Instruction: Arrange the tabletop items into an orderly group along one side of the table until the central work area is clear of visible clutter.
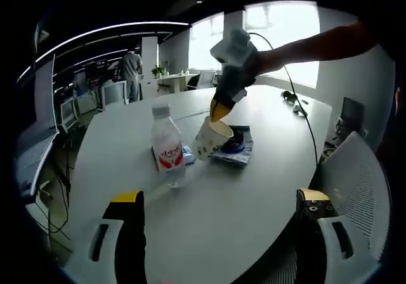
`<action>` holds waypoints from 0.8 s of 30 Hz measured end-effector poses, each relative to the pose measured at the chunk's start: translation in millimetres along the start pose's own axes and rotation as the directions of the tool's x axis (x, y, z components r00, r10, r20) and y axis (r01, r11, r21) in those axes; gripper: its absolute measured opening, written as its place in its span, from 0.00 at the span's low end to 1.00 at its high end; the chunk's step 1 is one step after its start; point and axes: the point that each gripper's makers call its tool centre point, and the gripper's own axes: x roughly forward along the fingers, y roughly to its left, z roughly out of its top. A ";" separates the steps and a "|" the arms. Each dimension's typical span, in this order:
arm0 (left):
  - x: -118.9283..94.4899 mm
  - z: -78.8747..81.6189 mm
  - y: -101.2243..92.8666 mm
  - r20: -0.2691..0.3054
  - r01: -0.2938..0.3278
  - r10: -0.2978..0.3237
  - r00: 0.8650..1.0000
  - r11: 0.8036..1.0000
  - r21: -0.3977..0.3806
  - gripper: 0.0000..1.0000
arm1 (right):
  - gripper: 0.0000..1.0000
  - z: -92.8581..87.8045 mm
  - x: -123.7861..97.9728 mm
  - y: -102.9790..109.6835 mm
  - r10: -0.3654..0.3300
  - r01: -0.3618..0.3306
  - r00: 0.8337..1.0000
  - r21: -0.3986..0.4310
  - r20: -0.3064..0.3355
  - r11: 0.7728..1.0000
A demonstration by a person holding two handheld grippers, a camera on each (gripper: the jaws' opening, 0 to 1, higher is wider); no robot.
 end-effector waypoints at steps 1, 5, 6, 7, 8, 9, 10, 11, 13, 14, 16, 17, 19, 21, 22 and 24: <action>-0.3 -0.5 0.6 0.000 -0.001 0.001 1.000 1.000 -0.003 0.98 | 0.00 0.2 1.7 -0.1 0.000 0.000 1.000 0.000 -0.003 1.000; -1.3 -1.2 1.2 0.001 -0.002 0.002 1.000 1.000 -0.005 0.98 | 0.00 -1.8 7.2 2.0 0.009 -0.009 1.000 0.011 -0.030 1.000; -1.4 -1.2 1.2 0.001 -0.002 0.002 1.000 1.000 -0.004 0.98 | 0.00 -1.6 8.4 2.6 0.011 -0.011 0.999 0.011 -0.030 1.000; -1.7 -1.5 1.3 0.000 -0.002 0.002 1.000 1.000 -0.004 0.98 | 0.00 -1.7 9.7 3.3 0.014 -0.014 0.999 0.011 -0.033 1.000; -2.0 -2.0 1.5 -0.001 -0.002 0.002 1.000 1.000 -0.005 0.98 | 0.00 -2.9 11.9 4.1 0.019 -0.018 0.999 0.016 -0.045 1.000; -2.3 -2.2 1.7 -0.001 -0.002 0.002 1.000 1.000 -0.005 0.98 | 0.00 -3.3 13.4 4.4 0.020 -0.019 0.999 0.017 -0.049 1.000; -2.9 -2.3 2.2 -0.001 -0.003 0.003 1.000 1.000 -0.006 0.98 | 0.00 -4.0 14.9 4.7 0.021 -0.020 0.998 0.017 -0.055 1.000; -3.2 -2.4 2.5 -0.001 -0.004 0.004 1.000 1.000 -0.007 0.98 | 0.00 -4.6 16.7 5.5 0.023 -0.022 0.998 0.017 -0.061 1.000; -4.1 -2.5 4.0 -0.001 -0.006 0.006 1.000 1.000 -0.009 0.98 | 0.00 -5.9 18.9 5.4 0.020 -0.018 0.997 0.022 -0.075 1.000; -4.3 -2.6 4.3 -0.001 -0.006 0.006 1.000 1.000 -0.010 0.98 | 0.00 -6.2 19.6 5.5 0.020 -0.018 0.997 0.024 -0.079 1.000; -4.8 -3.3 5.2 -0.002 -0.007 0.007 1.000 1.000 -0.009 0.98 | 0.00 -7.3 21.5 4.6 0.020 -0.017 0.996 0.036 -0.092 0.999; -5.1 -3.7 5.8 -0.004 -0.008 0.008 1.000 1.000 -0.010 0.98 | 0.00 -7.2 22.3 3.8 0.019 -0.015 0.995 0.037 -0.094 0.999; -5.5 -3.7 6.8 -0.002 -0.010 0.010 1.000 1.000 -0.013 0.98 | 0.00 -6.7 23.5 2.6 0.020 -0.015 0.995 0.054 -0.101 0.998; -6.1 -3.8 7.3 -0.003 -0.010 0.010 1.000 1.000 -0.013 0.98 | 0.00 -5.6 24.8 1.9 0.019 -0.013 0.994 0.060 -0.107 0.998; -6.4 -3.9 7.4 -0.003 -0.010 0.010 1.000 1.000 -0.012 0.98 | 0.00 -5.9 25.4 1.6 0.019 -0.011 0.993 0.066 -0.113 0.998; -6.9 -4.4 8.2 -0.005 -0.011 0.011 1.000 1.000 -0.013 0.98 | 0.00 -6.5 27.4 0.8 0.020 -0.010 0.992 0.078 -0.122 0.997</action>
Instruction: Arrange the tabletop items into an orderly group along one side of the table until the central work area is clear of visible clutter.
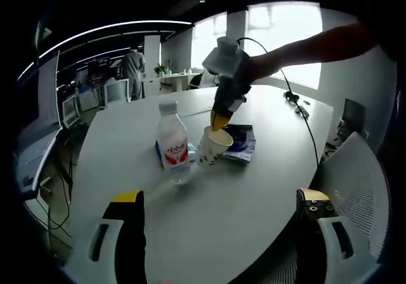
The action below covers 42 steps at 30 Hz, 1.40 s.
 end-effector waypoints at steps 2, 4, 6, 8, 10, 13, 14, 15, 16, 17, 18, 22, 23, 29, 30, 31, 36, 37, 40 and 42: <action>-0.5 -0.3 0.7 0.000 0.000 0.000 1.000 1.000 -0.002 0.98 | 0.00 -1.8 2.0 -0.6 -0.001 0.001 1.000 0.012 -0.015 1.000; -0.7 -0.4 1.2 0.001 -0.001 0.001 1.000 1.000 -0.003 0.98 | 0.00 -3.7 4.0 -1.2 0.000 0.001 1.000 0.024 -0.031 1.000; -0.9 -0.9 2.0 0.000 -0.002 0.002 1.000 1.000 -0.005 0.98 | 0.00 -5.1 4.9 -3.1 -0.007 0.008 0.999 0.017 -0.039 1.000; -1.0 -1.5 2.6 -0.002 -0.003 0.003 1.000 1.000 -0.005 0.98 | 0.00 -9.3 5.6 -5.1 -0.011 0.013 0.998 0.022 -0.057 1.000; -1.1 -1.7 2.6 -0.002 -0.002 0.002 1.000 1.000 -0.006 0.98 | 0.00 -12.0 5.5 -6.0 -0.008 0.010 0.998 0.027 -0.063 1.000; -1.1 -2.5 4.1 -0.003 -0.003 0.003 1.000 1.000 -0.007 0.98 | 0.00 -15.3 4.2 -8.1 -0.009 0.011 0.998 0.033 -0.068 0.999; -1.0 -2.5 4.3 -0.004 -0.003 0.003 1.000 1.000 -0.009 0.98 | 0.00 -15.9 3.8 -8.6 -0.010 0.012 0.998 0.033 -0.069 0.999; -0.9 -2.4 4.3 -0.003 -0.002 0.002 1.000 1.000 -0.009 0.98 | 0.00 -17.2 3.5 -9.6 -0.010 0.013 0.997 0.033 -0.070 0.999; -0.6 -2.0 4.5 -0.001 -0.002 0.002 1.000 1.000 -0.010 0.98 | 0.00 -18.2 2.8 -9.9 -0.010 0.012 0.997 0.035 -0.073 0.999; -0.3 -1.9 4.8 -0.002 -0.002 0.002 1.000 1.000 -0.011 0.98 | 0.00 -19.2 2.3 -10.4 -0.010 0.012 0.997 0.035 -0.074 0.999; 0.1 -1.6 4.7 -0.002 -0.001 0.001 1.000 1.000 -0.011 0.98 | 0.00 -19.3 2.0 -10.9 -0.009 0.012 0.997 0.037 -0.072 0.999; 2.5 0.5 3.8 0.002 0.002 -0.001 1.000 1.000 -0.011 0.98 | 0.00 -16.5 2.4 -10.4 -0.001 0.004 0.998 0.053 -0.060 0.999; 3.1 0.6 3.5 0.001 0.002 -0.002 1.000 1.000 -0.010 0.98 | 0.00 -15.7 2.8 -10.2 -0.001 0.004 0.998 0.051 -0.061 0.999; 4.0 0.8 2.6 -0.001 0.008 -0.008 1.000 1.000 -0.008 0.98 | 0.00 -11.0 4.4 -8.4 0.011 -0.008 0.999 0.066 -0.048 0.998; 4.0 0.6 2.8 -0.002 0.008 -0.008 1.000 1.000 -0.009 0.98 | 0.00 -10.3 5.0 -8.8 0.012 -0.009 0.999 0.069 -0.047 0.998; 4.0 0.3 2.9 -0.003 0.008 -0.008 1.000 1.000 -0.009 0.98 | 0.00 -10.0 5.4 -8.7 0.014 -0.011 0.999 0.071 -0.047 0.997; 3.9 0.0 3.7 -0.005 0.010 -0.010 1.000 1.000 -0.009 0.98 | 0.00 -10.6 8.0 -4.4 0.040 -0.033 0.997 0.114 -0.067 0.993; 3.9 0.1 3.8 -0.005 0.010 -0.010 1.000 1.000 -0.008 0.98 | 0.00 -9.6 8.0 -4.0 0.043 -0.036 0.997 0.113 -0.063 0.993; 4.2 0.5 5.7 -0.004 0.011 -0.011 1.000 1.000 -0.010 0.98 | 0.00 -8.9 6.7 -2.2 0.049 -0.041 0.997 0.114 -0.064 0.993; 4.7 0.9 6.4 -0.003 0.012 -0.012 1.000 1.000 -0.008 0.98 | 0.00 -9.3 6.3 -1.4 0.053 -0.044 0.996 0.116 -0.070 0.992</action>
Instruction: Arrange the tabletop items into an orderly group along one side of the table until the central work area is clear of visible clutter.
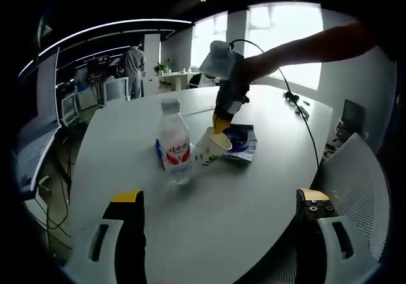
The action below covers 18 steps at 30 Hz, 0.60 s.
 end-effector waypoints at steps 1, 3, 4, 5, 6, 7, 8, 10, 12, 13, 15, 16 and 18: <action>0.3 0.4 0.4 0.000 0.000 0.000 1.000 1.000 0.001 0.98 | 0.00 -1.6 -0.3 1.1 0.005 -0.005 1.000 0.000 -0.010 1.000; 0.7 1.2 0.9 0.002 0.000 0.000 1.000 1.000 0.003 0.98 | 0.00 -2.2 -1.4 1.7 0.007 -0.007 1.000 0.000 -0.014 1.000; 0.7 1.5 0.9 0.003 0.001 -0.001 1.000 1.000 0.003 0.98 | 0.00 -2.5 -1.5 2.2 0.010 -0.010 1.000 0.004 -0.016 1.000; 1.0 1.5 1.0 0.003 0.001 -0.001 1.000 1.000 0.003 0.98 | 0.00 -2.6 -1.5 2.8 0.014 -0.014 1.000 0.005 -0.017 1.000; 1.1 1.3 1.7 0.002 0.001 -0.001 1.000 1.000 0.002 0.98 | 0.00 -3.4 -0.7 3.3 0.016 -0.016 1.000 0.005 -0.024 1.000; 1.3 1.2 1.8 0.002 0.002 -0.002 1.000 1.000 0.002 0.98 | 0.00 -3.7 0.2 3.9 0.016 -0.016 0.999 0.004 -0.030 1.000; 1.3 1.2 1.6 0.002 0.003 -0.003 1.000 1.000 0.003 0.98 | 0.00 -3.0 1.4 4.4 0.017 -0.016 0.999 0.004 -0.032 1.000; 1.4 1.4 1.2 0.003 0.004 -0.004 1.000 1.000 0.001 0.98 | 0.00 -1.0 2.9 5.3 0.018 -0.017 0.999 0.010 -0.033 1.000; 1.5 1.3 0.8 0.003 0.006 -0.006 1.000 1.000 0.001 0.98 | 0.00 2.5 4.8 5.9 0.018 -0.018 0.999 0.013 -0.027 1.000; 1.2 0.7 0.7 0.000 0.007 -0.007 1.000 1.000 0.002 0.98 | 0.00 3.6 5.9 6.2 0.019 -0.018 0.999 0.014 -0.028 1.000; 0.4 0.6 1.1 0.001 0.006 -0.006 1.000 1.000 0.001 0.98 | 0.00 7.0 7.7 6.2 0.016 -0.015 1.000 0.010 -0.022 1.000; -0.1 0.4 1.3 0.001 0.005 -0.005 1.000 1.000 -0.001 0.98 | 0.01 8.2 8.0 6.4 0.015 -0.015 1.000 0.010 -0.020 1.000; -1.4 -0.3 2.6 0.001 0.002 -0.002 1.000 1.000 -0.002 0.98 | 0.02 10.7 8.9 6.9 0.014 -0.014 1.000 0.008 -0.013 1.000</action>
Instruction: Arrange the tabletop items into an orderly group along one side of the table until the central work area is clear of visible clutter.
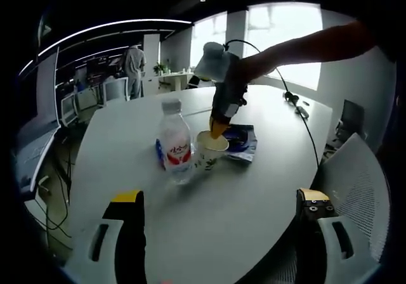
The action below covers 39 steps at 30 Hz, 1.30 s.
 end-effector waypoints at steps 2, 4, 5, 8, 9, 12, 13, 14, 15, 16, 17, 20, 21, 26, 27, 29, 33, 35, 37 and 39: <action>-1.0 -1.1 0.4 -0.002 -0.001 0.001 1.000 1.000 -0.002 0.98 | 0.01 1.1 0.8 -0.7 -0.002 0.002 1.000 0.000 0.002 1.000; -1.6 -2.1 0.7 -0.003 -0.002 0.002 1.000 1.000 -0.001 0.98 | 0.01 2.0 1.6 -1.4 -0.003 0.003 1.000 0.000 0.007 1.000; -1.6 -2.3 0.9 -0.003 -0.001 0.001 1.000 1.000 -0.003 0.98 | 0.01 2.0 2.0 -1.8 -0.005 0.005 1.000 0.001 0.009 1.000; -1.7 -2.8 1.4 -0.004 -0.002 0.002 1.000 1.000 -0.004 0.98 | 0.01 1.0 2.7 -4.6 -0.017 0.017 1.000 0.002 0.012 1.000; -1.5 -2.8 1.3 -0.004 -0.001 0.001 1.000 1.000 -0.005 0.98 | 0.01 0.7 2.9 -5.5 -0.019 0.019 1.000 0.004 0.013 1.000; -0.8 -2.2 0.9 -0.005 0.000 0.000 1.000 1.000 -0.003 0.98 | 0.02 1.1 3.7 -7.9 -0.027 0.027 0.999 0.010 0.025 1.000; -0.6 -1.9 0.7 -0.005 0.001 -0.001 1.000 1.000 -0.003 0.98 | 0.03 1.2 3.8 -8.4 -0.028 0.028 0.999 0.011 0.026 1.000; -0.3 -1.6 0.3 -0.005 0.002 -0.002 1.000 1.000 -0.003 0.98 | 0.04 1.2 4.0 -9.0 -0.030 0.030 0.999 0.013 0.028 0.999; -0.1 -1.6 0.1 -0.006 0.003 -0.003 1.000 1.000 -0.002 0.98 | 0.04 1.6 4.1 -9.6 -0.033 0.033 0.999 0.013 0.032 0.999; -0.1 -1.5 0.1 -0.007 0.003 -0.003 1.000 1.000 -0.001 0.98 | 0.05 3.0 3.9 -10.6 -0.036 0.036 0.999 0.011 0.039 0.999; 0.1 -1.5 0.0 -0.007 0.004 -0.004 1.000 1.000 -0.001 0.98 | 0.04 3.7 3.6 -10.4 -0.036 0.036 0.998 0.013 0.042 0.999; 0.4 -1.3 -0.5 -0.008 0.006 -0.006 1.000 1.000 -0.002 0.98 | 0.04 4.2 3.6 -10.3 -0.037 0.036 0.998 0.012 0.045 0.999; 0.6 -1.3 -0.7 -0.008 0.006 -0.006 1.000 1.000 -0.001 0.98 | 0.04 4.0 3.7 -10.3 -0.037 0.036 0.998 0.012 0.045 0.999; 1.1 -0.6 -0.7 -0.007 0.007 -0.007 1.000 1.000 -0.001 0.98 | 0.04 3.9 3.5 -11.3 -0.039 0.039 0.998 0.011 0.048 0.999; 1.2 -0.7 -0.7 -0.008 0.007 -0.007 1.000 1.000 -0.002 0.98 | 0.04 3.6 3.3 -11.4 -0.039 0.039 0.998 0.011 0.047 0.999; 1.2 -0.4 -0.5 -0.007 0.006 -0.006 1.000 1.000 -0.002 0.98 | 0.04 4.1 2.7 -12.2 -0.042 0.042 0.998 0.009 0.051 0.999; 2.1 -0.3 -0.6 -0.006 0.008 -0.008 1.000 1.000 -0.004 0.98 | 0.05 4.9 2.0 -12.3 -0.043 0.043 0.998 0.007 0.055 0.999; 2.3 -0.2 -1.0 -0.007 0.009 -0.009 1.000 1.000 -0.003 0.98 | 0.05 5.4 1.9 -11.4 -0.043 0.043 0.997 0.001 0.057 0.999; 2.7 0.1 -1.1 -0.006 0.010 -0.010 1.000 1.000 -0.004 0.98 | 0.07 6.1 1.3 -11.2 -0.044 0.044 0.997 -0.001 0.062 0.999; 3.2 -0.1 -0.9 -0.007 0.011 -0.011 1.000 1.000 -0.003 0.98 | 0.08 6.7 0.7 -11.0 -0.044 0.045 0.997 -0.003 0.067 0.999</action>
